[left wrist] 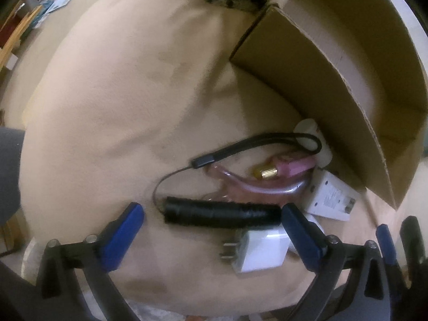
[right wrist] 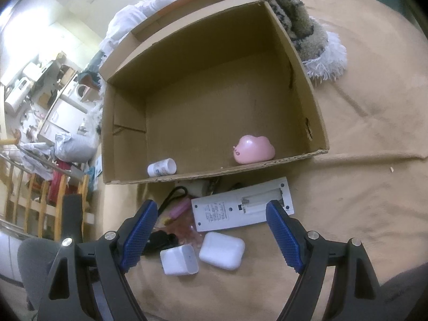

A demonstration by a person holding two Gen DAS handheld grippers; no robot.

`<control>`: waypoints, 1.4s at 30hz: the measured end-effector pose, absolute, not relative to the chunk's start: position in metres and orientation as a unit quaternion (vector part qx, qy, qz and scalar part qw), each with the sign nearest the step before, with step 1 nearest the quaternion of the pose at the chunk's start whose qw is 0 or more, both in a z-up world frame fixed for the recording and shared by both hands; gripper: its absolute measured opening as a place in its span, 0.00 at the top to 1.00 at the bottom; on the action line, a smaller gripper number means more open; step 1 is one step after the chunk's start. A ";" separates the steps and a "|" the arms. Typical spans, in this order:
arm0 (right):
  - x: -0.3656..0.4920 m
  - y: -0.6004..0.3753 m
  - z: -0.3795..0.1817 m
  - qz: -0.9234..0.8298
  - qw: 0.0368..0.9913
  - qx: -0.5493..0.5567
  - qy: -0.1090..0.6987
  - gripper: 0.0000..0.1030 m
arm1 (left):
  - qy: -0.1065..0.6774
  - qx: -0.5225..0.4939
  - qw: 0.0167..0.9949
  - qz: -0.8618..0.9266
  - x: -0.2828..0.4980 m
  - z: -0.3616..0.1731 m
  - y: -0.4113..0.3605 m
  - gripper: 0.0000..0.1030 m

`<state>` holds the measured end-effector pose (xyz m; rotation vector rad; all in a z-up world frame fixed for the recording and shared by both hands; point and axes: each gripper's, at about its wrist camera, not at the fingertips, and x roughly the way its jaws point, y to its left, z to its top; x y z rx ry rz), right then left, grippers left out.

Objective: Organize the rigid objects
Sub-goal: 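Move the left tool to the black flashlight and grasp it, then grasp the white charger plug with the right tool while the left tool holds the flashlight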

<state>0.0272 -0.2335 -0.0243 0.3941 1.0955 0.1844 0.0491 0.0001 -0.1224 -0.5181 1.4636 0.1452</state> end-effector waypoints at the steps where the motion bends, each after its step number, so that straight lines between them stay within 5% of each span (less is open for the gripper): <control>1: 0.027 -0.233 -0.025 0.087 0.831 0.185 0.517 0.14 | 0.662 -0.229 0.710 0.067 0.051 -0.124 -0.003 0.01; 10: 0.027 -0.234 -0.025 0.088 0.828 0.186 0.522 0.14 | 0.660 -0.190 0.723 0.074 0.055 -0.127 -0.023 0.01; 13: 0.027 -0.233 -0.026 0.088 0.828 0.182 0.524 0.14 | 0.658 -0.181 0.728 0.063 0.057 -0.123 -0.023 0.16; 30: 0.027 -0.229 -0.030 0.084 0.826 0.168 0.531 0.14 | 0.621 -0.060 0.781 0.020 0.069 -0.033 0.020 0.17; 42: 0.018 -0.191 -0.048 0.155 0.784 0.130 0.587 0.14 | 0.603 -0.050 0.795 0.035 0.041 -0.053 0.049 0.17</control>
